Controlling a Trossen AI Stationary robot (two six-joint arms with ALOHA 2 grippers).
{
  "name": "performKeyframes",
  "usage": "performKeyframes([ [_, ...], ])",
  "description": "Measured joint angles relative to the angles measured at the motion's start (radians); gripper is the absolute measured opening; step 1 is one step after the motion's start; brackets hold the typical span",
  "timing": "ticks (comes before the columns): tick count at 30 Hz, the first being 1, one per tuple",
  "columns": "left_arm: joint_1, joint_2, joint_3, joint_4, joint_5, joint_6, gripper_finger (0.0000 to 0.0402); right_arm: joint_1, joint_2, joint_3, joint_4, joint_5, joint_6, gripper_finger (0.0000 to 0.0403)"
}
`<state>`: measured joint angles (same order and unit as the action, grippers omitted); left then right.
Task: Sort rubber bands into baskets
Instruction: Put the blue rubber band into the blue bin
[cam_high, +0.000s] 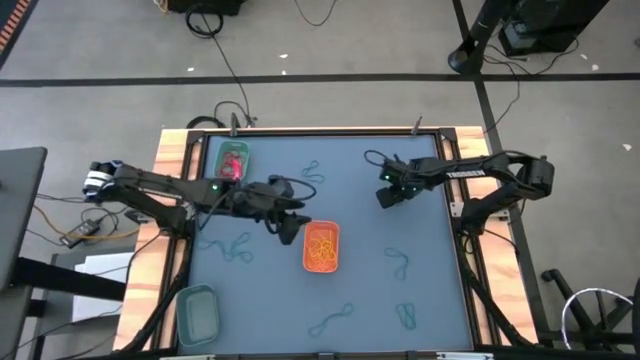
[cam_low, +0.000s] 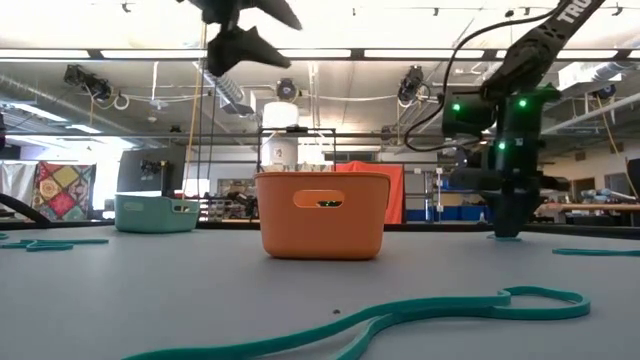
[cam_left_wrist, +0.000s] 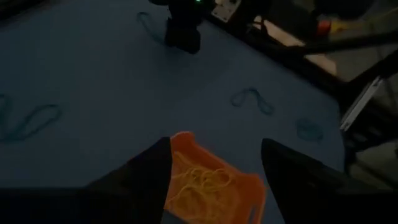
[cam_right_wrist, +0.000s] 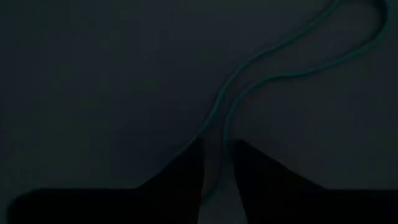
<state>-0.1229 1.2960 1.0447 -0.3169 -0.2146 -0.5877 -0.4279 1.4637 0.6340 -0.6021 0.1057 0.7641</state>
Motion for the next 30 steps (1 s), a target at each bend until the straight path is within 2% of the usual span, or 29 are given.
performKeyframes([
  [5,0.005,-0.032,0.0,-0.106,0.0,0.06,0.0222,0.002,-0.005,-0.031,0.039,-0.007,-0.022,0.0016],
  [9,0.005,-0.018,0.0,-0.081,0.0,0.075,0.0202,0.027,-0.026,0.003,0.014,-0.037,-0.027,0.0008],
  [11,0.005,-0.008,0.0,-0.072,0.004,0.103,0.0197,0.069,-0.054,0.036,0.01,-0.117,-0.004,0.0006],
  [14,0.005,0.009,0.0,-0.006,0.004,0.11,0.0194,0.144,-0.126,0.107,0.051,-0.166,0.03,0.0005],
  [20,0.029,0.071,0.0,0.116,-0.001,0.085,0.0193,0.312,-0.217,0.236,0.068,-0.078,0.174,0.0003],
  [24,0.04,0.122,0.0,0.229,-0.005,0.097,0.0193,0.404,-0.231,0.303,0.106,-0.014,0.228,0.0002],
  [30,0.039,0.209,0.0,0.434,0.019,0.194,0.0193,0.492,-0.219,0.397,0.176,0.014,0.217,0.0002],
])
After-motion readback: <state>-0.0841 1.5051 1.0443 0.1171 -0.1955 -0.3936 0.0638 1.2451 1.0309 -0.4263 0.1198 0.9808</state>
